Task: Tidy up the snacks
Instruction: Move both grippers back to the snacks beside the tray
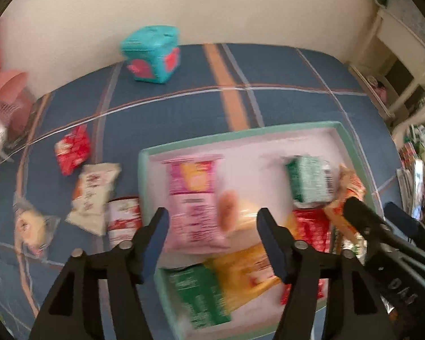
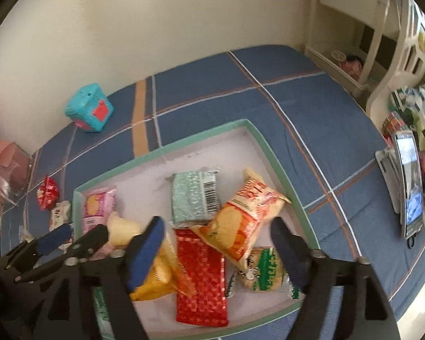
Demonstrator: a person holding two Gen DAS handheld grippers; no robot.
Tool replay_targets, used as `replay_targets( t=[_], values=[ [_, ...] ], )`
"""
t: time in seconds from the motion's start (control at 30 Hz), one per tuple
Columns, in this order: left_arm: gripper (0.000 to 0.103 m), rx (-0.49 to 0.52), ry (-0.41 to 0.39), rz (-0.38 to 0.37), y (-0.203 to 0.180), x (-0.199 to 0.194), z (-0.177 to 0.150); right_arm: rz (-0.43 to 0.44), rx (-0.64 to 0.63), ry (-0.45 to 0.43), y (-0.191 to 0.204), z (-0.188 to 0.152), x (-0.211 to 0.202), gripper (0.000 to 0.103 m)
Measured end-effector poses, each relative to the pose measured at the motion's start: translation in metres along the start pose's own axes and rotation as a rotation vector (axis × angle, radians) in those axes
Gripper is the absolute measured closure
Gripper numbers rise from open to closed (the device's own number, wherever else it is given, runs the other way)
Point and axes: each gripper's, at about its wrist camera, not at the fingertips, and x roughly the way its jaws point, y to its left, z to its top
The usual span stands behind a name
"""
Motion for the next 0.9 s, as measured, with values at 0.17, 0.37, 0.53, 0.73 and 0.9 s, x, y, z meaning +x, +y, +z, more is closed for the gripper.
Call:
replay_targets(
  t=[0.17,0.37,0.53,0.73,0.9],
  values=[
    [0.02,-0.085,-0.037,0.067,0.048,-0.016,-0.009,0.0,-0.046,-0.01,0.017,-0.005,-0.003,0.0],
    [0.012,-0.233,-0.071,0.166,0.126,-0.029,-0.038,0.08,-0.104,-0.027,0.051,-0.011,-0.009,0.0],
    [0.009,-0.378,-0.105,0.248,0.198,-0.044,-0.07,0.155,-0.194,-0.028,0.098,-0.023,-0.014,0.0],
    [0.005,-0.513,-0.128,0.255,0.26,-0.053,-0.091,0.265,-0.29,0.008,0.158,-0.046,-0.01,0.0],
    [0.002,-0.546,-0.142,0.227,0.28,-0.046,-0.093,0.322,-0.32,0.033,0.187,-0.053,-0.001,0.0]
  ],
)
